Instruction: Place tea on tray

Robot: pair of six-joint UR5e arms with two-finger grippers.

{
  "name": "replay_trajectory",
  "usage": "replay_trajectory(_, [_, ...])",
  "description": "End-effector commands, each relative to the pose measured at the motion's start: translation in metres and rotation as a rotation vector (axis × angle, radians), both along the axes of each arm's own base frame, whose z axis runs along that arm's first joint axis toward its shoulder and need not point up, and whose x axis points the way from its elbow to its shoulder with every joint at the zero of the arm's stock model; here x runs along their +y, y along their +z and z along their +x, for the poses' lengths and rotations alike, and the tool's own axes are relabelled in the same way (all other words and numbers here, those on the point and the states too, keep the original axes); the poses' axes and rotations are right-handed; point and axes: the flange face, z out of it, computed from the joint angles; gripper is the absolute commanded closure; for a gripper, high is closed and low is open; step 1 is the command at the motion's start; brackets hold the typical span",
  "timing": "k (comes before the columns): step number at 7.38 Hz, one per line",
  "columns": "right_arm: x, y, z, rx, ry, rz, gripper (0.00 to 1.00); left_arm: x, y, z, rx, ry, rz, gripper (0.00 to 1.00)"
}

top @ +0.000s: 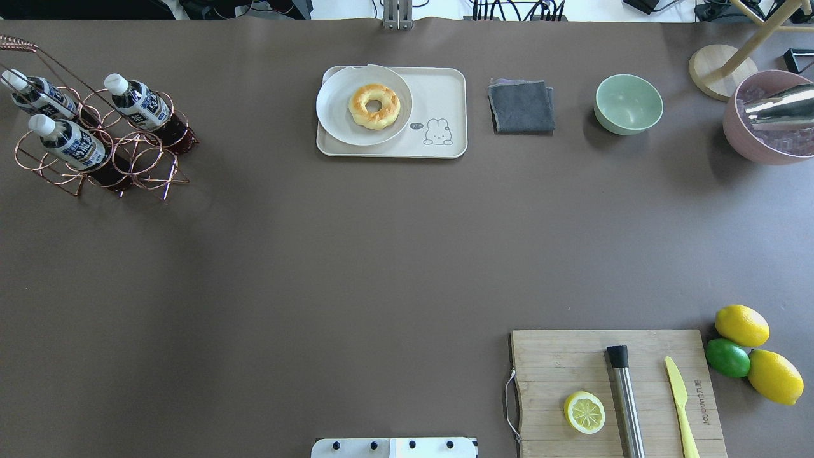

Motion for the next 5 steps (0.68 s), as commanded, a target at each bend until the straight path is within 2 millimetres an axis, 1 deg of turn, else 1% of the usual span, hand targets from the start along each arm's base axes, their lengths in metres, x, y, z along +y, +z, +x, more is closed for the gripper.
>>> replay_trajectory(1, [-0.001,-0.001,0.000,0.000,-0.001,0.004,0.00,0.001,0.002,0.000,-0.005,0.002,0.004,0.03])
replay_trajectory(2, [-0.001,-0.001,0.000,0.000,-0.001,0.004,0.00,0.001,0.001,0.001,-0.003,0.004,0.006,0.03])
replay_trajectory(3, [0.002,0.003,0.000,-0.003,-0.002,-0.005,0.00,0.001,0.009,0.007,-0.003,0.020,-0.015,0.03])
replay_trajectory(4, [0.003,0.005,0.000,-0.003,-0.008,-0.004,0.00,0.007,0.014,0.009,-0.003,0.023,-0.025,0.03])
replay_trajectory(5, [0.004,0.008,0.000,-0.003,-0.008,-0.010,0.00,0.004,0.011,0.014,-0.002,0.028,-0.029,0.03])
